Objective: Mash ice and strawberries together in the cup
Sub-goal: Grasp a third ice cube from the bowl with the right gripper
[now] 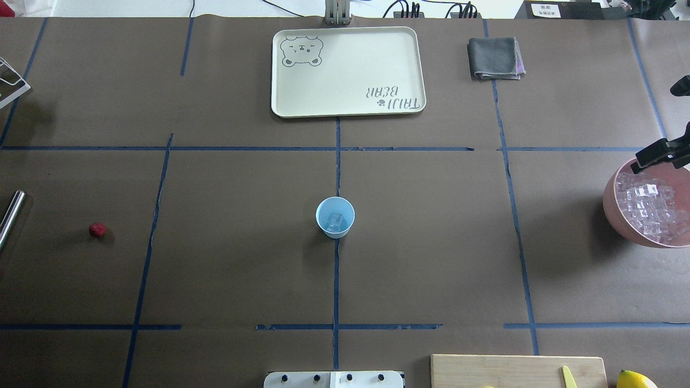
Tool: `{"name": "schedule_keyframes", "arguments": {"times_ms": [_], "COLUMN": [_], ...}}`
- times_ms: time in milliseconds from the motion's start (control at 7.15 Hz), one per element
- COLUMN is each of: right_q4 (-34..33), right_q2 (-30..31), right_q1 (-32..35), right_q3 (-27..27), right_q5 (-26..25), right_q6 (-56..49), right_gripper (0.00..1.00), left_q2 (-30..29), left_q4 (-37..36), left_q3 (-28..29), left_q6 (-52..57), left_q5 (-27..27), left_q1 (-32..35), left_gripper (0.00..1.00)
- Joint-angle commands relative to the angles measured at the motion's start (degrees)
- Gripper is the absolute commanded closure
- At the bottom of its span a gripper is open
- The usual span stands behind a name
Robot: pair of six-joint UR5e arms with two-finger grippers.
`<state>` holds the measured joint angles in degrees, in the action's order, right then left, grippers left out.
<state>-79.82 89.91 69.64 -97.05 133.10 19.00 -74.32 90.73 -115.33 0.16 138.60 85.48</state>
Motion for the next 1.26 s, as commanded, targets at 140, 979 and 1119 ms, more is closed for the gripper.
{"name": "schedule_keyframes", "arguments": {"times_ms": [140, 979, 1119], "right_q4": [0.01, 0.01, 0.01], "right_q2": [1.4, 0.53, 0.53], "right_q1": [0.06, -2.75, -2.76], "right_q3": [0.46, 4.06, 3.98], "right_q5": [-0.04, 0.66, 0.75], "right_q6": [-0.02, 0.25, 0.34], "right_gripper": [0.0, 0.01, 0.08], "left_q2": [0.31, 0.31, 0.31], "left_q4": [-0.03, 0.15, 0.15], "left_q3": [-0.07, 0.02, 0.11], "left_q6": [-0.07, -0.07, -0.07], "left_q5": [0.09, 0.09, 0.09], "left_q1": [0.03, 0.3, 0.3], "left_gripper": [0.0, 0.0, 0.0]}}
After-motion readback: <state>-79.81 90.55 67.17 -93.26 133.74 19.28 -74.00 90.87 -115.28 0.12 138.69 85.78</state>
